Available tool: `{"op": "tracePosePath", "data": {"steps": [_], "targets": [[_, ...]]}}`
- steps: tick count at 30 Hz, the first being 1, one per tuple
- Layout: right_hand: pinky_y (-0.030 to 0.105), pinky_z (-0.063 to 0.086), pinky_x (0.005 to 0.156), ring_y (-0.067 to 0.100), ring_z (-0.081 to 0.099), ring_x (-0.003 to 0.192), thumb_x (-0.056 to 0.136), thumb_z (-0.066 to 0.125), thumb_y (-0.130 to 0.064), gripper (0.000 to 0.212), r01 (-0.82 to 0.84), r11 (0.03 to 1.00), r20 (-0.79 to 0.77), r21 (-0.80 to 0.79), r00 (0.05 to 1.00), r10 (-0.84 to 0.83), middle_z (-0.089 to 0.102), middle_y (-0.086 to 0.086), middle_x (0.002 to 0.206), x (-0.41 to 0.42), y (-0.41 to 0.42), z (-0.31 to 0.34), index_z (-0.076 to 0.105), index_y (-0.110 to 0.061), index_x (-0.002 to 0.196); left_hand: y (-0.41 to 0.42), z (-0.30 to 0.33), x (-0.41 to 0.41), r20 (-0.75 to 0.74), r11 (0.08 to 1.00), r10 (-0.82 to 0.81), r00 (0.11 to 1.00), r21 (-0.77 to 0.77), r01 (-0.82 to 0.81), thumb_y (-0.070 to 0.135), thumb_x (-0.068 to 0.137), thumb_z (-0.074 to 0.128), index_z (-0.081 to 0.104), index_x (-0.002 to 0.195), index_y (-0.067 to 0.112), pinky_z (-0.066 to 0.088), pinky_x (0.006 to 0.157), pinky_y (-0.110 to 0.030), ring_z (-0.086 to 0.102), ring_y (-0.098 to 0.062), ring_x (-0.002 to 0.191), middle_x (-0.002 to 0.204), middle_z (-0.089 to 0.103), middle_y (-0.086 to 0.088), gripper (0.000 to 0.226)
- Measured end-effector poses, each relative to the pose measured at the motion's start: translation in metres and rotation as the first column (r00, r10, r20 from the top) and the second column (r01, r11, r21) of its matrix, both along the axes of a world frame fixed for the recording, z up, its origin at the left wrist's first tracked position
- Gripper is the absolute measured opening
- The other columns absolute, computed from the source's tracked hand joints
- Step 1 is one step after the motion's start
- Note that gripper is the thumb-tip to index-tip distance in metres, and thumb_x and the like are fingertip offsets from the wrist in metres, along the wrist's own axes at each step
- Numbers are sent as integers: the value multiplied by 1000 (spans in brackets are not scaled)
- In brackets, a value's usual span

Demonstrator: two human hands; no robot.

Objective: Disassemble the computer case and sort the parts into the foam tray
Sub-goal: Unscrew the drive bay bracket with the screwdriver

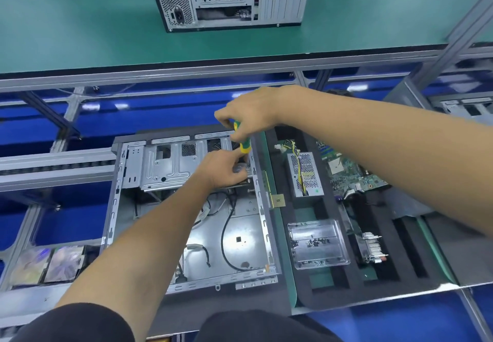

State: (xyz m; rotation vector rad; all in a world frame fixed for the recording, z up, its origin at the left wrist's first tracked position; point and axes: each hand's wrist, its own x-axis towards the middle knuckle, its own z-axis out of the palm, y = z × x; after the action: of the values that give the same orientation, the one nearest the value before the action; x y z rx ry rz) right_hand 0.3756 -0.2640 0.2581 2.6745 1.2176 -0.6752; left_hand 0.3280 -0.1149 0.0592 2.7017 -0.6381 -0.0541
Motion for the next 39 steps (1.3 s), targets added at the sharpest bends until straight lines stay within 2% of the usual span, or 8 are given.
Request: {"op": "tracePosePath", "data": {"steps": [3, 8, 12, 18, 23, 28, 32, 39], "targets": [[34, 24, 55, 19, 42, 64, 98, 42, -33, 11, -67, 997, 134, -44, 988, 72, 51, -1, 79, 2, 1, -2, 47, -23, 98, -1, 1, -1, 8, 1000, -1, 1000, 17, 1, 46, 81, 48, 49, 97, 32, 38, 58, -31, 50, -23, 60, 56, 45, 14, 22], [36, 33, 55, 25, 45, 70, 90, 62, -17, 29, 8, 1000, -126, 24, 992, -5, 46, 4, 100, 2, 1, 2, 43, -24, 111, -1, 4, -6, 29, 999, -13, 999, -47, 14, 42, 83, 53, 26, 86, 45, 33, 55, -30, 45, -24, 54, 53, 40, 17, 27], [36, 34, 59, 25, 50, 71, 101, 36, -42, 18, -29, 988, 156, -151, 986, 53, 54, 4, 83, 6, 2, 2, 42, -25, 104, -1, 4, -6, 16, 998, -9, 1000, -58, 10, 49, 84, 49, 33, 88, 42, 33, 56, -29, 46, -20, 53, 53, 43, 17, 17], [35, 36, 58, 24, 49, 71, 88, 63, -20, 29, 1, 999, -134, -32, 991, -5, 60, 15, 102, 12, -3, 3, 50, -24, 113, 1, -1, -3, 36, 999, 14, 999, -29, -13, 59, 85, 40, 54, 98, 29, 47, 61, -34, 59, -23, 62, 56, 47, 15, 35], [35, 29, 56, 23, 50, 71, 101, 35, -42, 20, -43, 986, 214, -159, 974, 77, 55, 2, 85, 13, -7, -2, 48, -27, 102, 1, -1, -3, 57, 1000, 5, 998, -19, -4, 59, 87, 39, 53, 100, 28, 45, 57, -32, 53, -18, 55, 55, 48, 11, 36], [40, 37, 63, 27, 48, 74, 87, 61, -17, 36, 15, 1000, -176, -28, 984, -20, 62, 19, 98, 14, -9, 3, 47, -29, 118, 0, 0, -3, 51, 1000, 13, 999, -26, -12, 58, 87, 41, 55, 99, 28, 48, 60, -33, 57, -20, 58, 55, 49, 12, 35], [35, 31, 59, 25, 52, 81, 101, 38, -42, 17, -28, 993, 104, -119, 994, 40, 56, 0, 85, 13, -9, -1, 46, -28, 94, 1, 0, -3, 53, 1000, 7, 999, -17, -6, 58, 88, 41, 53, 99, 30, 50, 60, -34, 57, -19, 57, 56, 52, 10, 32], [37, 36, 61, 26, 52, 77, 96, 52, -37, 19, -20, 997, -1, -80, 1000, 20, 58, 8, 94, 8, -10, 2, 47, -28, 112, 1, -2, -3, 67, 999, -1, 998, -45, 4, 57, 87, 44, 41, 94, 37, 39, 56, -30, 50, -16, 53, 53, 47, 14, 21]]}}
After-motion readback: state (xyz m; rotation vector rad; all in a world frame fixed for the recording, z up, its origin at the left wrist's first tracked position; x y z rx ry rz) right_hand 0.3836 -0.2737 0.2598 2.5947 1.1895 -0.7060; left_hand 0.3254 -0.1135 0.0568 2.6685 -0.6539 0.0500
